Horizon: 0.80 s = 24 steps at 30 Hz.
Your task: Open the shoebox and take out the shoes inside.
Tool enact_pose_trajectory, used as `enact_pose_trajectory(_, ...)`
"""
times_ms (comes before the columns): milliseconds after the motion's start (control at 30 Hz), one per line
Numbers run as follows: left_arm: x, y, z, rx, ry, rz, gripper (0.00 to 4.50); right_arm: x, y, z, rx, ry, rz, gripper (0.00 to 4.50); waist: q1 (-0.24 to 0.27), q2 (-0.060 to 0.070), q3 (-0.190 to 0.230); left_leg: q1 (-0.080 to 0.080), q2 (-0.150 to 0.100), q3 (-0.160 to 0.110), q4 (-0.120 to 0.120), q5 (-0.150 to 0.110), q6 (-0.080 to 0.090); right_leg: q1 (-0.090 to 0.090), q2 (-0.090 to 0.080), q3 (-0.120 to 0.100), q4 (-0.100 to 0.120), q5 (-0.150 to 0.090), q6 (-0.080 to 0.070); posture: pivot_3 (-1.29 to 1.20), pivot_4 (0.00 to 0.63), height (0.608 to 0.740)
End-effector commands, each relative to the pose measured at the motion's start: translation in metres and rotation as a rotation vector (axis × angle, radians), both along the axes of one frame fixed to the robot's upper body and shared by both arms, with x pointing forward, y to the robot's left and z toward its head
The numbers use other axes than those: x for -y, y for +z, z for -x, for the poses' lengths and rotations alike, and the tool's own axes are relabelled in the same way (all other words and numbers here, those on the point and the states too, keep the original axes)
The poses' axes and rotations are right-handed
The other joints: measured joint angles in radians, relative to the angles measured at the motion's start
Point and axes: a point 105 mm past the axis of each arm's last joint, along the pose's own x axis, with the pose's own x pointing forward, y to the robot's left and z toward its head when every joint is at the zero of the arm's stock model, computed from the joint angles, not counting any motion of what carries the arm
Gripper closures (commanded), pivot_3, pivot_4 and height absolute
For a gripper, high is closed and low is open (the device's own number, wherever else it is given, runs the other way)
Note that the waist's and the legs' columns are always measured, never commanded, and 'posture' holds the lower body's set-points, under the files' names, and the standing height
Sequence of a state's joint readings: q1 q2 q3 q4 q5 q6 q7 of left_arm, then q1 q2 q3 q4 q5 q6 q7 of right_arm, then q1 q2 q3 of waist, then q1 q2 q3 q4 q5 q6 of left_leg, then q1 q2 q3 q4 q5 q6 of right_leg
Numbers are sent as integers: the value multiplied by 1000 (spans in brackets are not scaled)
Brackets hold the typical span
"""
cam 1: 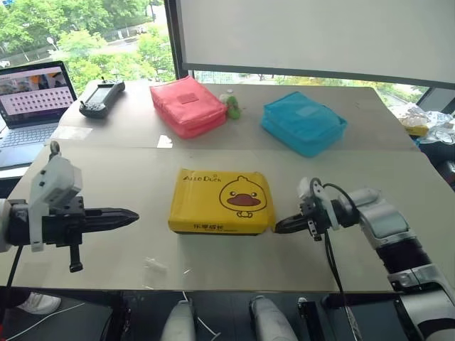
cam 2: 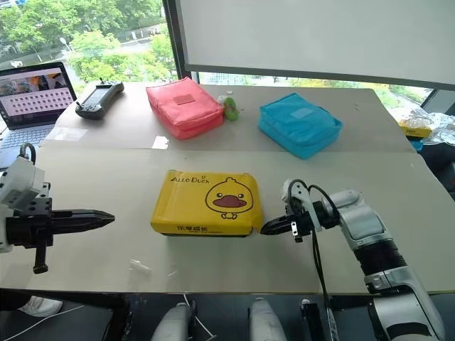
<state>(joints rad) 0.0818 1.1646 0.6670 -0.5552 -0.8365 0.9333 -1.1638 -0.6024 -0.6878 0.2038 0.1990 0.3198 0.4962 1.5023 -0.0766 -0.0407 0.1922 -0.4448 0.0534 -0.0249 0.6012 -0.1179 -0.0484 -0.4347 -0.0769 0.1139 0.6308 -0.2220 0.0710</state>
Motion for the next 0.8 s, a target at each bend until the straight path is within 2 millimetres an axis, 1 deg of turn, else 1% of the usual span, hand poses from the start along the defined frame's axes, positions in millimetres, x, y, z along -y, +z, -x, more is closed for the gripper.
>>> enact_pose_trajectory(33, 2, 9, 8, 37, 2, 1, 4500, -11, 48, -6, 47, 2, -175, 4453, -3, 0, 0, 0, 0, 0, 0, 0, 0, 0, 0, 0, 0, 0, 0, 0, 150, 725)
enact_pose_trajectory(200, 1, 6, 18, 13, 12, -1, 4500, -20, 88, -19, 58, -36, -354, 4453, -11, 0, 0, 0, 1, 0, -1, 0, 0, -1, 0, -1, 0, 0, 0, 0, 150, 725)
enact_pose_trajectory(300, 2, 7, 24, 4, 8, 13, 4500, -32, 109, -38, 75, -99, -447, 4453, -22, 0, 0, -1, 1, 0, -2, 0, 0, -1, 0, -1, 0, 0, 0, 0, 150, 725)
enact_pose_trajectory(333, 3, 7, 25, 4, 8, 17, 4500, -37, 112, -49, 101, -147, -457, 4453, -24, 0, 0, -1, 1, 0, -2, 0, 0, -2, 1, -1, 1, 0, 0, 0, 150, 725)
enact_pose_trajectory(433, 3, 6, 24, 2, 11, 20, 4500, -50, 112, -91, 214, -365, -427, 4453, -30, -1, 0, 0, 1, -1, -2, 0, 0, -2, 1, -1, 1, 1, -1, 0, 150, 725)
enact_pose_trajectory(467, 3, 5, 24, 2, 12, 20, 4500, -52, 109, -103, 271, -426, -383, 4453, -35, -1, 0, -1, 1, -1, -3, 0, 0, -2, 1, -1, 1, 1, -1, 0, 150, 725)
enact_pose_trajectory(500, 4, 4, 23, 1, 12, 20, 4500, -53, 107, -108, 312, -444, -346, 4453, -37, -1, 0, -1, 1, -1, -3, 0, 0, -2, 1, -1, 1, 1, -1, 0, 150, 725)
enact_pose_trajectory(567, 4, 2, 22, -1, 13, 22, 4500, -55, 105, -104, 349, -385, -293, 4453, -33, -1, 0, -2, 1, -1, -3, 0, 0, -3, 1, -2, 1, 1, -2, 0, 150, 725)
enact_pose_trajectory(633, 4, 0, 22, -2, 17, 20, 4500, -57, 108, -90, 314, -277, -285, 4453, -29, 0, 1, -3, 1, -1, -3, 0, 0, -2, 0, -3, 0, 1, -1, 0, 150, 725)
enact_pose_trajectory(667, 4, 0, 22, -3, 17, 20, 4500, -57, 110, -75, 298, -182, -261, 4453, -29, 0, 1, -6, 1, -1, -3, 1, 1, -4, 0, -3, -1, 1, -1, 0, 150, 725)
enact_pose_trajectory(733, 4, -2, 22, -5, 16, 20, 4500, -57, 111, -42, 283, 8, -169, 3931, -22, 1, 1, -9, 1, -1, -3, 5, 7, -6, 0, -3, 0, 1, -1, 0, 150, 725)
enact_pose_trajectory(767, 4, -3, 22, -6, 14, 19, 4500, -57, 111, -30, 275, 71, -133, 3752, -20, 1, 1, -9, 1, -1, -3, 4, 7, -6, 0, -3, 1, 1, -1, 0, 150, 725)
enact_pose_trajectory(800, 4, -4, 21, -8, 12, 19, 4500, -58, 111, -21, 281, 119, -100, 3476, -19, 1, 1, -9, 1, -1, -4, 4, 7, -7, 0, -3, 2, 2, 1, 0, 150, 725)
